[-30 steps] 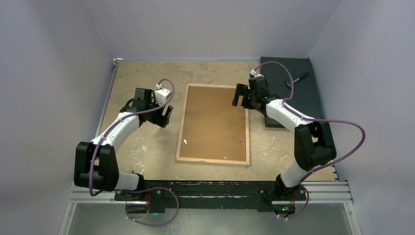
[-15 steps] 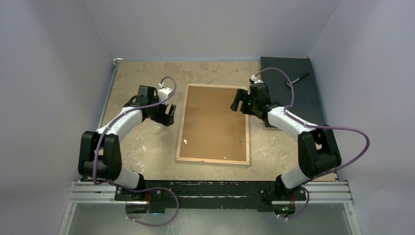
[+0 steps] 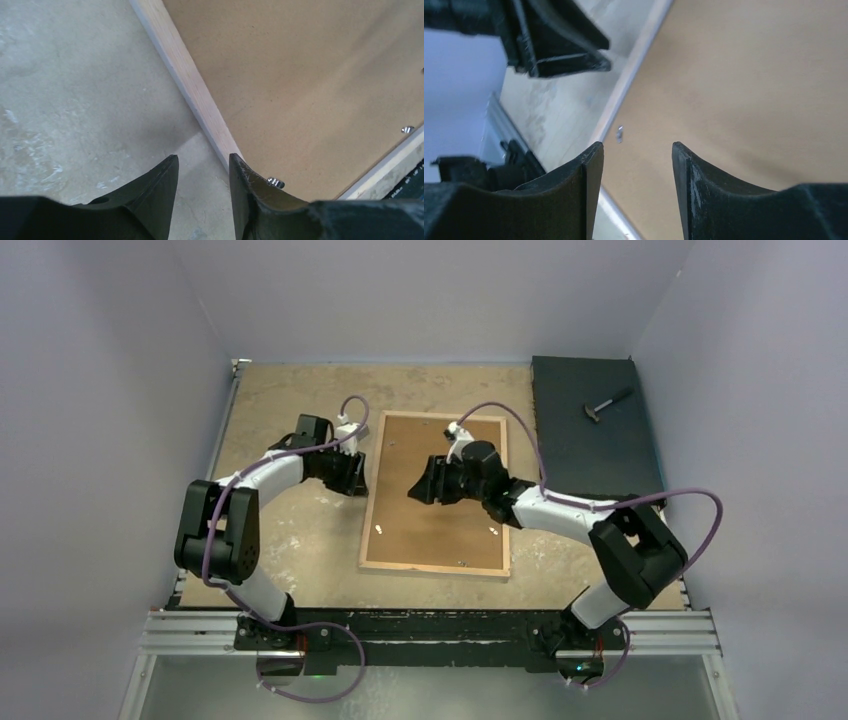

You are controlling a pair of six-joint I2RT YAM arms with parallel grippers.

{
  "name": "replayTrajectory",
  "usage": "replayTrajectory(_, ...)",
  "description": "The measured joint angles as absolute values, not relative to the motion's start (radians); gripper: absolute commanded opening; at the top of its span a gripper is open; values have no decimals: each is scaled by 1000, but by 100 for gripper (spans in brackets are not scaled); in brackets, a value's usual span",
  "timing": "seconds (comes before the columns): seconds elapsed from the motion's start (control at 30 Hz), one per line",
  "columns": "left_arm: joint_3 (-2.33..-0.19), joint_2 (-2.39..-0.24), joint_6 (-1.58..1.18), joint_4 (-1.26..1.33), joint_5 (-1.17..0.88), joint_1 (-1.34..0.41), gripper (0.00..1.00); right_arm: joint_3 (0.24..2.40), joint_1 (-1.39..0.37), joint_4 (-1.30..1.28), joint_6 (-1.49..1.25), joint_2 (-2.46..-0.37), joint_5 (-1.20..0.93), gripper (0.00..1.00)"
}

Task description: Put the photo into the frame

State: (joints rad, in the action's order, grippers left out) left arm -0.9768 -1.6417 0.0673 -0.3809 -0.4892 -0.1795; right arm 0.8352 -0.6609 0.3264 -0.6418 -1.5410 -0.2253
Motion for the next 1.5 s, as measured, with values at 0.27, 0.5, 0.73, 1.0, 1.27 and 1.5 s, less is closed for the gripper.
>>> replayTrajectory(0.27,-941,-1673,72,-382,-566,-179,29,809,-793,489,-656,-1652,-302,53)
replayTrajectory(0.5,-928,-1689,75,-373,-591,-180,23,809,-846,550,-664,-1746,-330,52)
replayTrajectory(0.73,-921,-1689,75,-362,-606,-180,17,818,-871,572,-667,-1818,-340,51)
replayTrajectory(1.0,-918,-1689,72,-357,-617,-179,10,849,-879,608,-673,-1866,-363,48)
replayTrajectory(1.27,-911,-1684,71,-351,-617,-179,7,883,-894,624,-677,-1906,-386,42)
replayTrajectory(1.5,-904,-1679,71,-342,-616,-179,6,891,-899,624,-678,-1913,-389,42)
